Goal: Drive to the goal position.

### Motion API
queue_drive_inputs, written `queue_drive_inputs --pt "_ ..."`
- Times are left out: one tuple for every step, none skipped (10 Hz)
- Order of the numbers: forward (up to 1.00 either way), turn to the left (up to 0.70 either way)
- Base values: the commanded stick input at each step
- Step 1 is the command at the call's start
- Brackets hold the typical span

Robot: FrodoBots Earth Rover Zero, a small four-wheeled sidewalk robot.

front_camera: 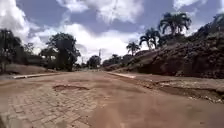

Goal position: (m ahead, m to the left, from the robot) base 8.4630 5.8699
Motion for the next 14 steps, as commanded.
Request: queue_drive_inputs --pt "1.0 -0.27" --pt "1.0 -0.27" --pt "1.0 -0.27" --pt "1.0 -0.27" --pt "1.0 -0.27" --pt "1.0 -0.21" --pt "1.0 -0.08" --pt "1.0 0.0" --pt "1.0 0.0" --pt "1.0 0.0" --pt "1.0 0.0" --pt "1.0 0.0" --pt "1.0 0.25" --pt "1.0 0.27"
